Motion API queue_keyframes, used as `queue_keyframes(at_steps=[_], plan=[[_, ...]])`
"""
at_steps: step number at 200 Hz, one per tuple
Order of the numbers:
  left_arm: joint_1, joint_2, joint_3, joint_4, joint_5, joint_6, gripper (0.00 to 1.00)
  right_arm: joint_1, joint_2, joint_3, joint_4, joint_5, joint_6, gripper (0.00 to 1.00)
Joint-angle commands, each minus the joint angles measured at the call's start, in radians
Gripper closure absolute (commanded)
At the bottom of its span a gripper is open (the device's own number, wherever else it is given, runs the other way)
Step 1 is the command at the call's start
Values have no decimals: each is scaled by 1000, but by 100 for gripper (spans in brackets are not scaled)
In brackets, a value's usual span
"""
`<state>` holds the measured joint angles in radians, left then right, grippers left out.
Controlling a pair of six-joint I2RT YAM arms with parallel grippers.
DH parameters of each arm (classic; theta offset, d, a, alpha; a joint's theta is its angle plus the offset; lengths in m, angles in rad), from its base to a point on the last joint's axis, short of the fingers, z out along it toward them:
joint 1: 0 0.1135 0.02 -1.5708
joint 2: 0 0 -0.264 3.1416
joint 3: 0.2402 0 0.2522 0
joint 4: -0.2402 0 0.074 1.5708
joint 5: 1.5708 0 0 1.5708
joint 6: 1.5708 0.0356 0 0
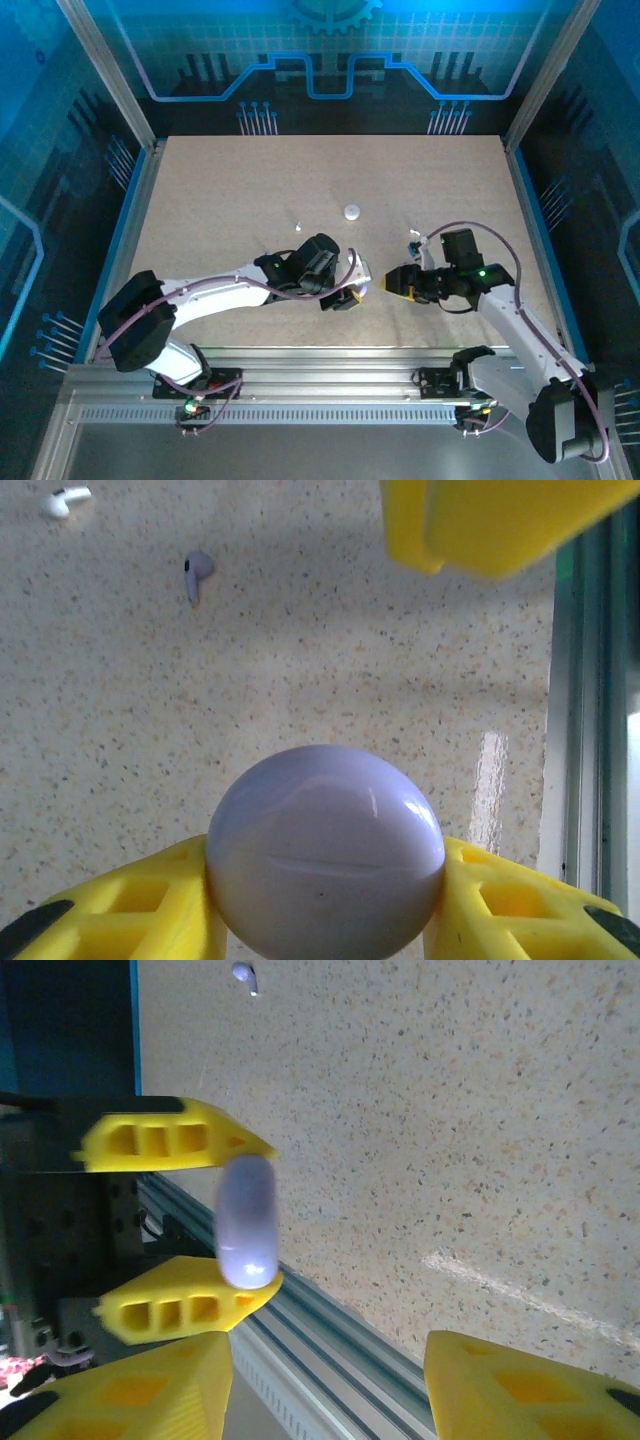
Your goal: Insert wireless bluetooth earbuds into charging case
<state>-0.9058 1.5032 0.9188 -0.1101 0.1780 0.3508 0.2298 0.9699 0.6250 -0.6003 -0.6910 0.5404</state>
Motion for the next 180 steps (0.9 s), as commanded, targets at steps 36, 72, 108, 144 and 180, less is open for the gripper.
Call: queue_keyframes(at_steps=[36, 72, 108, 144, 180], plan=[[7, -32, -12, 49, 38, 45, 59, 71, 56, 24, 89, -8, 44, 48], [7, -33, -15, 57, 43, 42, 60, 112, 103, 53, 110, -13, 45, 48], [6, -36, -26, 63, 35, 41, 60, 134, 134, 74, 147, -28, 55, 49], [5, -37, -29, 72, 17, 40, 60, 139, 141, 93, 173, -40, 64, 50], [5, -45, -30, 77, 14, 45, 60, 141, 144, 102, 165, -51, 56, 51]])
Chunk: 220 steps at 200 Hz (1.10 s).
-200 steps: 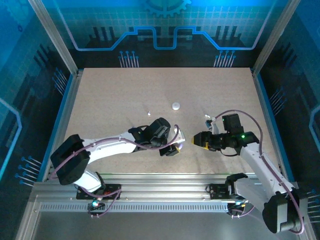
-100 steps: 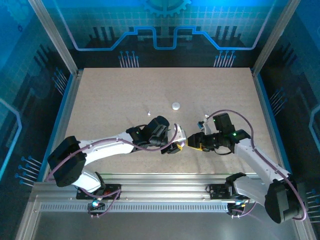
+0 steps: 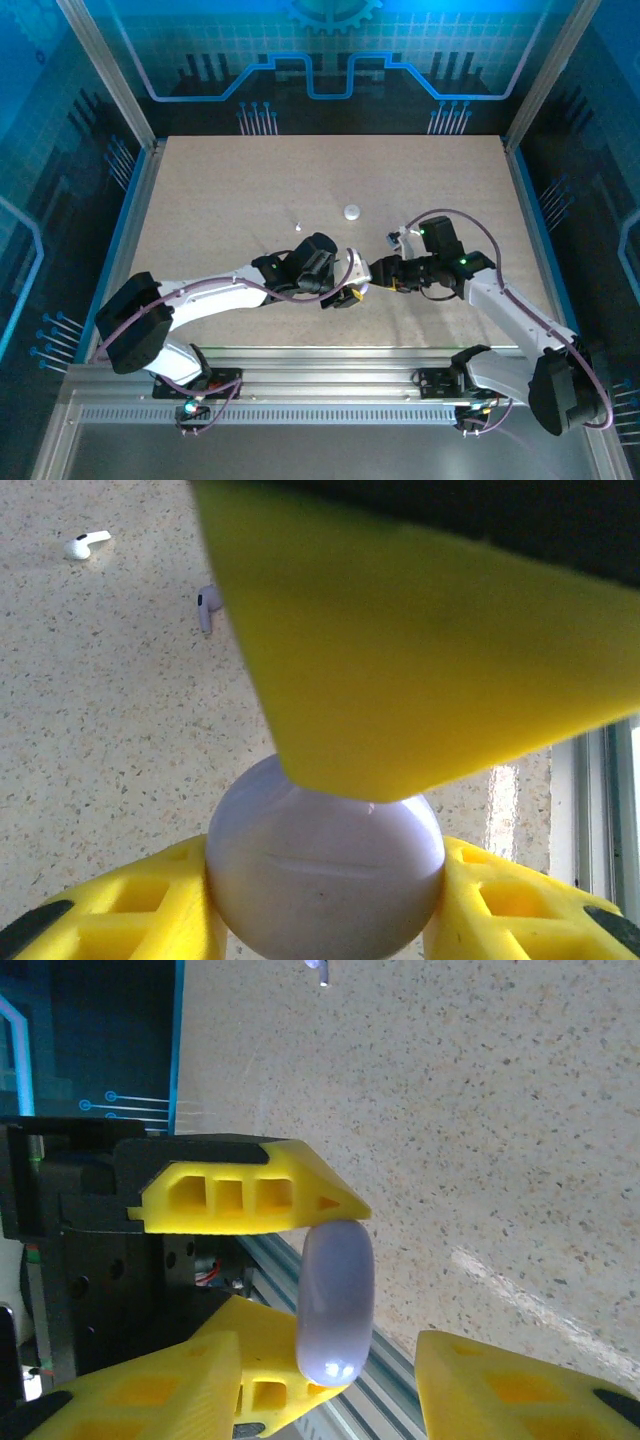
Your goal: Insert wireless bluetooth earbuds into charging case
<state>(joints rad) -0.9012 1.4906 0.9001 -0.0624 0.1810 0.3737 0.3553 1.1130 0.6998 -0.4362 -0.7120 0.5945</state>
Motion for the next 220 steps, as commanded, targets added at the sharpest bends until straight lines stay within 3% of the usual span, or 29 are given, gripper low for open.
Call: queue_keyframes(at_steps=[1, 57, 166, 220], plan=[[1, -32, -11, 29, 11, 22, 60, 16, 0, 27, 0, -29, 1, 51], [1, -30, -12, 51, 17, 34, 60, 15, -60, 11, 68, -74, 52, 50], [-2, -52, -27, 78, 12, 42, 60, 16, 15, 4, 8, 7, 25, 53], [-2, -57, -26, 88, 9, 43, 60, 36, 46, 6, 36, -30, 28, 54]])
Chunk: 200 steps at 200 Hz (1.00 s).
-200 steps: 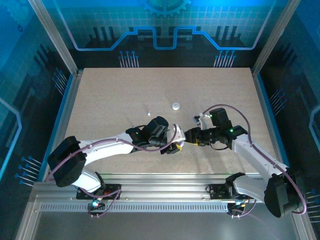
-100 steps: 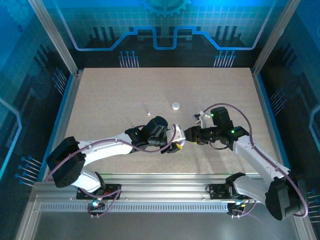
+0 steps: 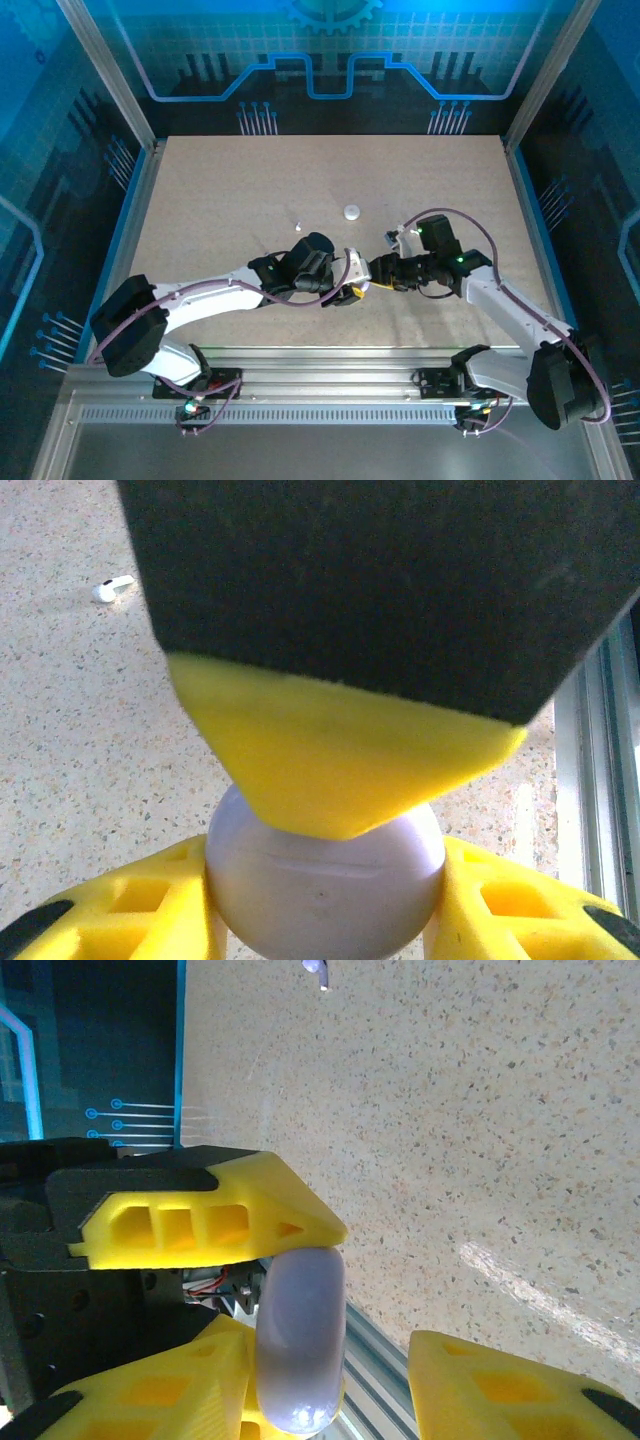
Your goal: Insert wireless bluetooth earbuds into charging case
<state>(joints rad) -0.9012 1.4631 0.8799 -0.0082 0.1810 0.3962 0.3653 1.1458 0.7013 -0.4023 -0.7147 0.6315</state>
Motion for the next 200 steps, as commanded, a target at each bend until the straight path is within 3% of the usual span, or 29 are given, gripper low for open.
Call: queue_keyframes(at_steps=[1, 39, 128, 149, 177, 200], plan=[[-2, -30, -5, 33, 10, 21, 60, 26, 13, 3, 3, -28, -9, 54], [-3, -34, -1, 34, 12, 22, 60, 46, 37, 14, 14, -46, -15, 58], [-2, -38, -1, 25, -4, 36, 59, 56, 15, 31, 20, -65, -29, 81], [-1, -52, 4, 3, -5, 30, 45, 57, -16, 48, -7, -22, -63, 83], [29, -98, 22, -71, 106, -18, 26, 56, -70, 88, -65, 72, -158, 83], [52, -159, 7, -103, 146, -37, 25, 56, -99, 130, -120, 121, -304, 83]])
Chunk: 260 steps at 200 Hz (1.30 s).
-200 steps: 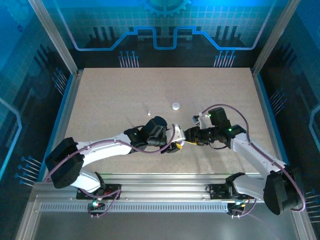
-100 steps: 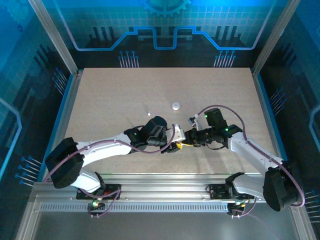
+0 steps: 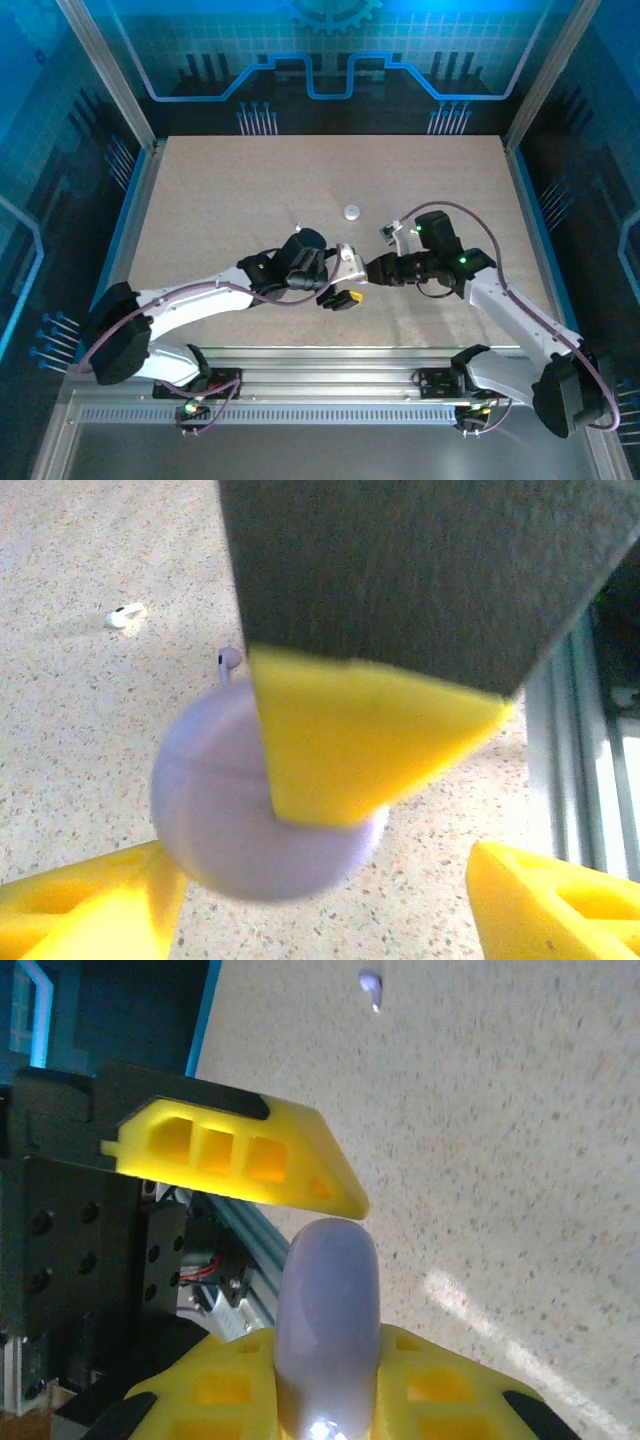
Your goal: Insert wireless bluetooth earbuds into charging case
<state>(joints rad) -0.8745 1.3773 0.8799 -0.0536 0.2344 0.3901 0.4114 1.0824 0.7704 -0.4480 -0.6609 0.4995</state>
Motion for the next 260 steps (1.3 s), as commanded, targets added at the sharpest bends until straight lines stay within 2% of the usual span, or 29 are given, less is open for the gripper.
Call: queue_keyframes(at_steps=[1, 49, 86, 118, 149, 177, 206, 260], plan=[[27, -75, 6, -58, 95, -32, 24, 10, -37, 63, -77, 68, -180, 83], [148, -210, -18, -138, 277, -26, 25, 13, -15, 195, -185, 48, -619, 83], [236, -289, -38, -216, 340, 40, 26, 53, 48, 301, -278, -7, -916, 82], [246, -312, -32, -304, 349, 122, 27, 138, 131, 396, -363, 25, -1098, 83], [244, -338, -45, -319, 343, 191, 30, 225, 207, 474, -417, 110, -1191, 85], [244, -346, -50, -338, 345, 249, 33, 253, 228, 505, -420, 130, -1233, 85], [243, -346, -58, -316, 340, 239, 35, 270, 223, 502, -395, 87, -1269, 85], [239, -357, -78, -218, 345, 192, 36, 302, 253, 508, -384, 84, -1268, 86]])
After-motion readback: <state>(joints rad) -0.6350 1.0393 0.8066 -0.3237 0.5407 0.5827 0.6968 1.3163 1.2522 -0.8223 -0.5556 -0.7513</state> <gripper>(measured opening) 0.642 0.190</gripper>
